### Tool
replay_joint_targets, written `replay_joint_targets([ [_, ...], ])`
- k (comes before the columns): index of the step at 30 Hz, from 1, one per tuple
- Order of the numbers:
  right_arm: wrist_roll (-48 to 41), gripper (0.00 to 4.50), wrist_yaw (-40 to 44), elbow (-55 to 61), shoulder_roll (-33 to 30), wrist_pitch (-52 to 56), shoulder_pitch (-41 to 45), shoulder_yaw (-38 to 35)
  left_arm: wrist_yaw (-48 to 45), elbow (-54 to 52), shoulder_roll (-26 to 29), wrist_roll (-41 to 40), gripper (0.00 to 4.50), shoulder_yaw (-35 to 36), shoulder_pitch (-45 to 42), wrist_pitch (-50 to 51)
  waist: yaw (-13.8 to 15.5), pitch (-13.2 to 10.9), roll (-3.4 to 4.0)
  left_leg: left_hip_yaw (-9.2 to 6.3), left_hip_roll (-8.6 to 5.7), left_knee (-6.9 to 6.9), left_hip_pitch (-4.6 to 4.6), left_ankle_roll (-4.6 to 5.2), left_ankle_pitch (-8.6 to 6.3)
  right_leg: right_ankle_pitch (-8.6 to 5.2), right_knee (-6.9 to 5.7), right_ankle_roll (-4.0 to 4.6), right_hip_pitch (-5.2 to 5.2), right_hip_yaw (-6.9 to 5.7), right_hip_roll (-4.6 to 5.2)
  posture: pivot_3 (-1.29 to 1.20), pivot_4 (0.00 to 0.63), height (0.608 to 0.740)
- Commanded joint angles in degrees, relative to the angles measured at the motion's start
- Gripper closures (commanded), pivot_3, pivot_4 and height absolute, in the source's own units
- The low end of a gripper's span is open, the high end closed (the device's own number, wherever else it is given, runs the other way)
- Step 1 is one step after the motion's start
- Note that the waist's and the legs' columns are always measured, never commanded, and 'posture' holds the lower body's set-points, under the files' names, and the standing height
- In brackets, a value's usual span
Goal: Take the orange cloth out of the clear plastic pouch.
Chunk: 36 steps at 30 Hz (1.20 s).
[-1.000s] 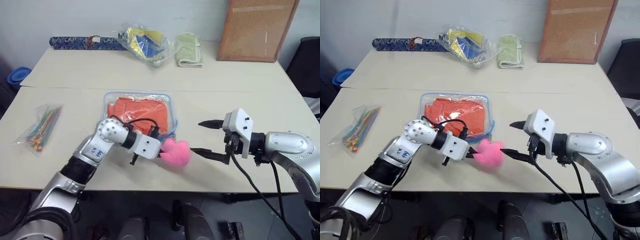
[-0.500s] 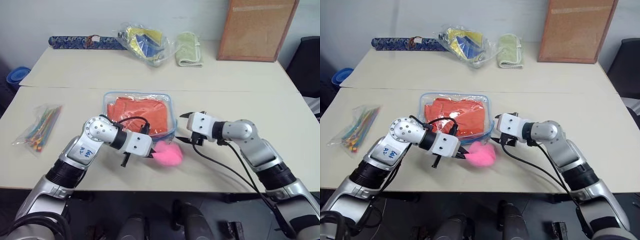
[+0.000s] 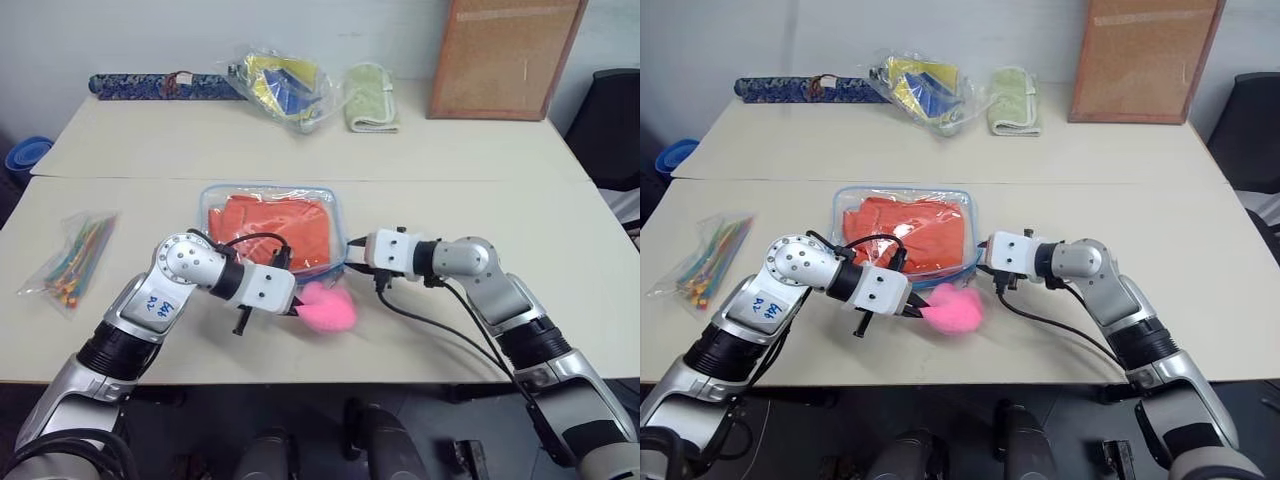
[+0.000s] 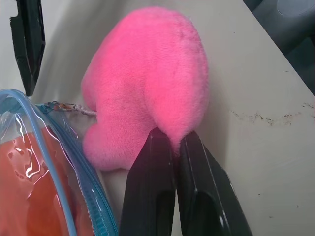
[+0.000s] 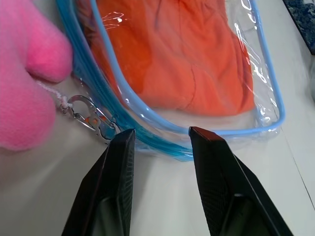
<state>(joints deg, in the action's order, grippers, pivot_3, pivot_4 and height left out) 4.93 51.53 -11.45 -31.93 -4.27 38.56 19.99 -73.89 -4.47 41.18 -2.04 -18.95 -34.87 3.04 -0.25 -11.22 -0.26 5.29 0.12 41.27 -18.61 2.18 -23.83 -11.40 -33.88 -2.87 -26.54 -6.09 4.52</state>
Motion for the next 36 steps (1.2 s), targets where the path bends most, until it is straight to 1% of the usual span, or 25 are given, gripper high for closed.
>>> replay_joint_targets([
  [1, 1.0, 2.72, -0.1, -0.6, 1.4, -2.3, 2.2, -0.3, 0.3, -1.5, -0.1, -0.4, 4.50, 0.6, -0.2, -0.2, 0.0, 0.0, 0.00, 0.00, 0.00, 0.00, 0.00, 0.00, 0.00, 0.00, 0.00, 0.00, 0.00, 0.00, 0.00, 0.00, 0.150, 0.740],
  [5, 1.3, 2.72, 0.2, -1.4, 2.5, -2.8, 2.9, -0.7, 0.5, -1.9, -0.2, -0.3, 4.50, 0.5, 0.3, -0.3, 0.0, 0.0, 0.02, -0.01, 0.01, 0.00, 0.01, -0.01, 0.00, 0.00, -0.01, 0.01, 0.00, 0.00, 0.00, 0.00, 0.150, 0.740],
  [8, 1.1, 3.27, 0.8, -1.6, 2.8, -3.2, 2.7, -0.8, 0.7, -2.0, -0.2, -0.2, 4.50, 0.5, 0.7, -0.4, 0.0, 0.0, 0.02, -0.01, 0.00, 0.00, 0.00, -0.01, 0.00, 0.00, -0.01, 0.01, 0.00, 0.00, 0.01, 0.00, 0.150, 0.740],
  [10, 1.1, 3.94, 1.2, -1.6, 2.8, -3.5, 2.5, -0.9, 0.9, -2.0, -0.2, -0.2, 4.50, 0.5, 0.8, -0.5, 0.0, 0.0, 0.02, -0.01, 0.01, 0.00, 0.01, -0.01, 0.00, 0.00, -0.02, 0.01, 0.00, 0.00, 0.01, 0.00, 0.150, 0.740],
  [12, 1.1, 4.46, 1.5, -1.7, 2.5, -3.8, 2.4, -1.1, 1.0, -1.8, -0.1, -0.2, 4.50, 0.6, 1.0, -0.7, 0.0, 0.0, 0.02, -0.01, 0.01, 0.00, 0.01, -0.01, 0.00, 0.00, -0.02, 0.01, 0.00, 0.00, 0.01, 0.00, 0.150, 0.740],
  [19, 1.3, 4.46, 2.9, -0.7, 0.3, -4.3, 1.8, -2.0, 1.9, -1.2, 0.8, -0.1, 4.50, 1.7, 2.2, -1.0, 0.0, 0.0, 0.03, -0.01, 0.01, 0.00, 0.01, -0.01, 0.00, 0.00, -0.01, 0.01, 0.00, 0.00, 0.02, 0.00, 0.150, 0.740],
  [24, 1.4, 4.46, 4.1, -0.2, -2.9, -7.4, 0.8, -2.5, 3.3, -0.9, 3.0, -1.4, 4.50, 5.3, 3.7, 1.3, 0.0, 0.0, 0.05, -0.02, 0.01, -0.01, 0.02, -0.01, 0.00, -0.01, -0.01, 0.01, 0.00, 0.00, 0.02, 0.00, 0.150, 0.740],
  [27, 2.7, 4.46, 4.2, -1.8, -6.1, -11.7, 0.2, -2.8, 5.0, -1.5, 2.8, -6.8, 4.50, 10.0, 4.1, 11.5, 0.1, -0.1, 0.10, -0.02, 0.01, -0.01, 0.01, -0.02, 0.00, -0.01, -0.01, 0.02, 0.00, 0.00, 0.03, 0.00, 0.150, 0.740],
  [28, 1.8, 4.46, 4.4, -1.6, -6.7, -11.7, -0.2, -3.4, 5.6, -1.8, 2.7, -8.5, 4.50, 11.3, 3.9, 15.1, 0.1, -0.1, 0.10, -0.03, 0.01, 0.01, 0.00, -0.02, 0.00, -0.01, 0.00, 0.02, 0.00, -0.01, 0.04, 0.00, 0.150, 0.740],
  [30, 0.0, 4.46, 5.3, -0.1, -7.8, -11.5, -1.6, -4.3, 6.4, -2.4, 2.9, -10.6, 4.50, 13.1, 3.6, 19.2, 0.1, -0.1, 0.10, -0.03, 0.01, 0.00, 0.02, -0.02, 0.00, -0.01, -0.01, 0.02, 0.01, 0.00, 0.04, 0.00, 0.150, 0.740],
  [33, -2.5, 4.46, 7.8, 3.9, -9.9, -12.0, -5.8, -5.3, 8.7, -2.1, 3.3, -11.4, 4.50, 15.1, 3.4, 21.7, 0.2, -0.1, 0.10, -0.09, 0.02, -0.02, -0.01, -0.02, 0.00, -0.01, 0.01, 0.02, 0.00, -0.05, 0.04, 0.00, 0.150, 0.740],
  [36, -3.9, 4.46, 9.0, 7.4, -11.8, -11.9, -9.5, -5.9, 9.8, -1.0, 4.2, -11.3, 4.50, 16.0, 3.4, 22.0, 0.2, -0.1, 0.11, -0.08, 0.01, -0.02, 0.00, -0.03, -0.01, -0.01, 0.02, 0.02, 0.01, -0.04, 0.03, 0.00, 0.150, 0.740],
])
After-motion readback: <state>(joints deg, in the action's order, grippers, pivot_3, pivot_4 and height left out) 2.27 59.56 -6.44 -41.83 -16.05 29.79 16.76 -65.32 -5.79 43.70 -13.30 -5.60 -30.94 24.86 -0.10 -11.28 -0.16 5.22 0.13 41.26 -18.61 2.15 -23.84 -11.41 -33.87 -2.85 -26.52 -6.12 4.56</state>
